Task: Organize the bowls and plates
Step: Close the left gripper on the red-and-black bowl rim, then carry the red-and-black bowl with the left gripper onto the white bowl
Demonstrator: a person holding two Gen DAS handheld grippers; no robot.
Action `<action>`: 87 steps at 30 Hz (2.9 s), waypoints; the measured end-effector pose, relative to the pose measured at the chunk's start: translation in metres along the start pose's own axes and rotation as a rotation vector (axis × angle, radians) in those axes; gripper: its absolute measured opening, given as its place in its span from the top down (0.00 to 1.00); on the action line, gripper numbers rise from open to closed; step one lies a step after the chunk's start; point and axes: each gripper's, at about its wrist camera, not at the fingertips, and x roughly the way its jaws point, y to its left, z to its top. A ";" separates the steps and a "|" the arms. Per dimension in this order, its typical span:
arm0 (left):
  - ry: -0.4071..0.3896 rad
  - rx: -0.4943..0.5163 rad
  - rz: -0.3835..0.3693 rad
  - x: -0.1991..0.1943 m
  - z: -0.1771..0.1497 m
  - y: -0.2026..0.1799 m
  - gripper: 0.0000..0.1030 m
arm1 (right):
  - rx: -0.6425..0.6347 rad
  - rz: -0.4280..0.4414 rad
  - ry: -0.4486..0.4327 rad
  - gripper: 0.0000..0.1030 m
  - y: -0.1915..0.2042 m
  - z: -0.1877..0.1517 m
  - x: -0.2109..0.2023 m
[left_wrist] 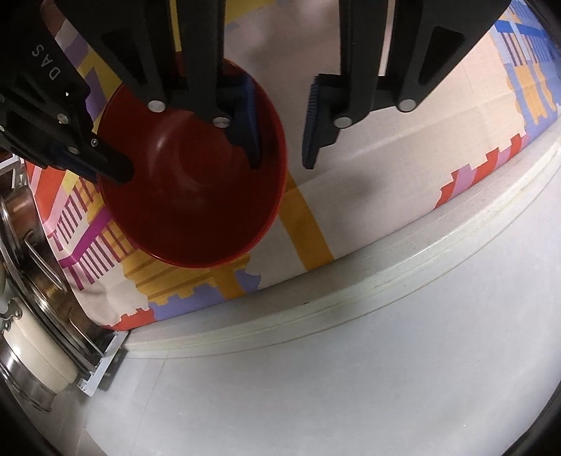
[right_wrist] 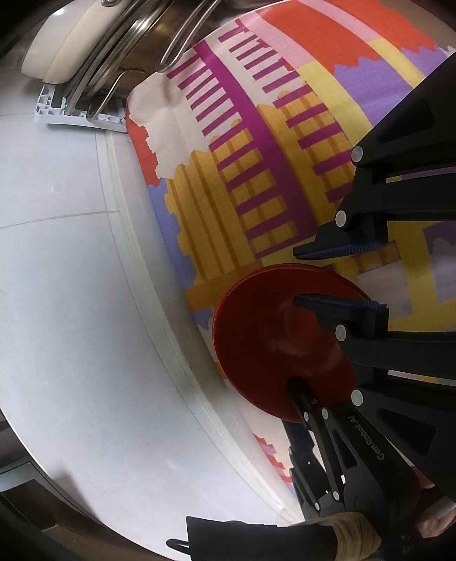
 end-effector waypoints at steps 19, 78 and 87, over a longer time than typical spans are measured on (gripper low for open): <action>-0.049 -0.004 -0.008 -0.040 -0.012 0.000 0.87 | 0.013 0.017 -0.021 0.89 0.005 -0.006 -0.021; -0.081 -0.094 -0.047 -0.210 -0.233 -0.026 0.86 | -0.141 0.078 -0.057 0.88 0.056 -0.185 -0.201; -0.043 -0.081 -0.039 -0.205 -0.253 -0.029 0.85 | -0.149 0.080 -0.013 0.88 0.055 -0.204 -0.197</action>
